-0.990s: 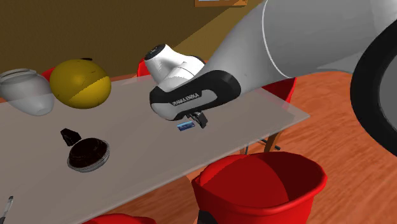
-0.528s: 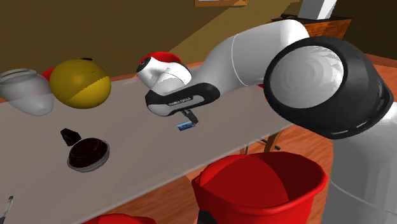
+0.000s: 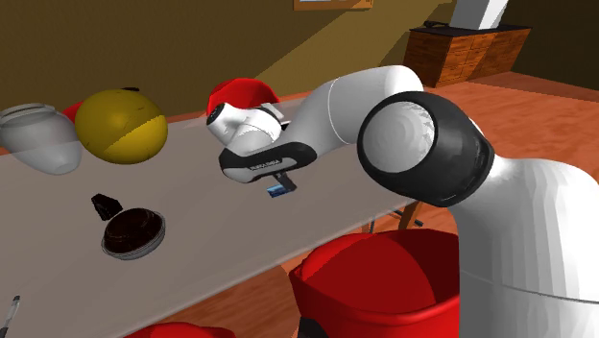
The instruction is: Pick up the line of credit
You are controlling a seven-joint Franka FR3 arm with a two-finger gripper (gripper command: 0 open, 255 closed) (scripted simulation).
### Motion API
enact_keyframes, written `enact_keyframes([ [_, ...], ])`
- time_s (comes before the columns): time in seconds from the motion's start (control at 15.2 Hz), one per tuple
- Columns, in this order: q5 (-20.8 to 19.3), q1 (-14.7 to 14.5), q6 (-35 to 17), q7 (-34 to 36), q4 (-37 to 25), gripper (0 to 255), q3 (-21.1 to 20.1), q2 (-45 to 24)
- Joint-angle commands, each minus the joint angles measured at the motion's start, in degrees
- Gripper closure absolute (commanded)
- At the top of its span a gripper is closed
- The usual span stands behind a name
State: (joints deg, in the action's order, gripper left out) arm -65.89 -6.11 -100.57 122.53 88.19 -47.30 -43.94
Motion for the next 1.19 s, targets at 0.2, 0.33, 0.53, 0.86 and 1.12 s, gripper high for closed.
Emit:
enact_keyframes([
  [0.2, -0.9, -0.4, -0.8, 0.8, 0.0, 255, 0.7, -1.2],
  [0.33, -0.9, -0.3, -0.9, 0.8, 0.0, 255, 0.7, -1.2],
  [0.53, -0.9, -0.3, -0.9, 0.8, 0.0, 255, 0.7, -1.2],
  [0.86, -0.5, -0.3, -0.4, 0.4, -0.2, 255, 0.5, -0.8],
  [1.12, 0.6, 0.1, 0.9, -0.9, -0.7, 255, -0.4, 0.7],
])
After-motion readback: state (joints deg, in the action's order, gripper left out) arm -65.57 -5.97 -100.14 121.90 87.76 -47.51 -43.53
